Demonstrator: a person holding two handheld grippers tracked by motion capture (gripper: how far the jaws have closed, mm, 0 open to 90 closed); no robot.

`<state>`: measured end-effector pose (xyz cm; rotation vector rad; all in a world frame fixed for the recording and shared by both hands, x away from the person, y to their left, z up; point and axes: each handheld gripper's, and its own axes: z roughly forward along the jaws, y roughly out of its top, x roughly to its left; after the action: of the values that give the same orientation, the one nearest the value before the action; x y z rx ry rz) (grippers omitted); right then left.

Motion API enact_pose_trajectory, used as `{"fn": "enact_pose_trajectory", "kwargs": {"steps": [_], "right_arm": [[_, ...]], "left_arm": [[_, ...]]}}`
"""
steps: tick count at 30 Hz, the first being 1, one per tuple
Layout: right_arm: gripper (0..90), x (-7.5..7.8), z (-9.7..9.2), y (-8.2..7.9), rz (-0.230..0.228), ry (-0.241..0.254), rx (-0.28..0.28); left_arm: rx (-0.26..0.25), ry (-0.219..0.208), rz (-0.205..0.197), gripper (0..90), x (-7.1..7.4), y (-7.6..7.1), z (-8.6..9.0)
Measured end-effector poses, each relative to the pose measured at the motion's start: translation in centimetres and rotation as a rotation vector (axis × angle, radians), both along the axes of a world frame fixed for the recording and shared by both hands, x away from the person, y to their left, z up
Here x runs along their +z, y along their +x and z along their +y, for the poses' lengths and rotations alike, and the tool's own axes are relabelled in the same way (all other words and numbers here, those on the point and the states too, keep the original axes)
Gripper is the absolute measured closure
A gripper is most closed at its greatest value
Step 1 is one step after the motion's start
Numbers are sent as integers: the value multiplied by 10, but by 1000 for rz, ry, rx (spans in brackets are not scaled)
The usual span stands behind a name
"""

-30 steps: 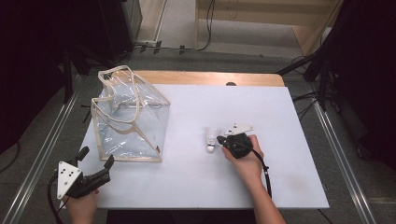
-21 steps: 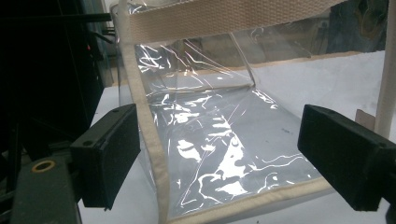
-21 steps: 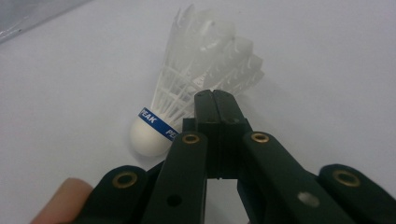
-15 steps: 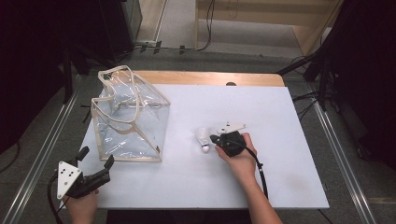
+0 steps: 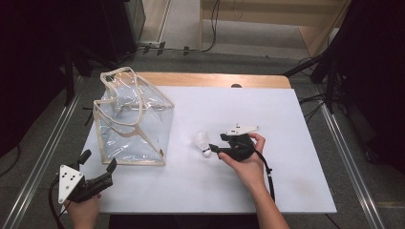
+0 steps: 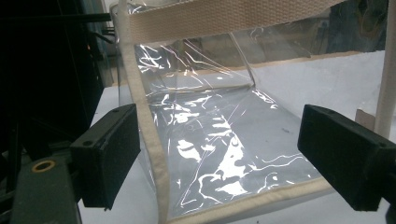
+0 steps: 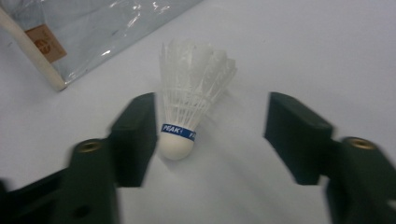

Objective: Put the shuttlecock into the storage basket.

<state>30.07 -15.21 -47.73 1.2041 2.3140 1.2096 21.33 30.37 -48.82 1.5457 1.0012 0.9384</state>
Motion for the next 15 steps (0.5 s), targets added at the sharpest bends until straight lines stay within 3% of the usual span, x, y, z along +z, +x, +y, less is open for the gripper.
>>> {"fn": "enact_pose_trajectory", "kwargs": {"steps": [1,2,5,9,15], "right_arm": [[61,1,0,0,-3,-8,-23],[0,2,1,-1,10,-4,-38],[0,5,3,-4,40,21,-55],[0,7,11,-10,31,-5,-43],[23,5,17,-11,75,8,-79]], "left_arm": [[0,0,0,137,0,0,0],[0,-1,0,137,0,0,0],[1,3,1,137,0,0,0],[0,1,0,137,0,0,0],[1,-1,0,137,0,0,0]]}}
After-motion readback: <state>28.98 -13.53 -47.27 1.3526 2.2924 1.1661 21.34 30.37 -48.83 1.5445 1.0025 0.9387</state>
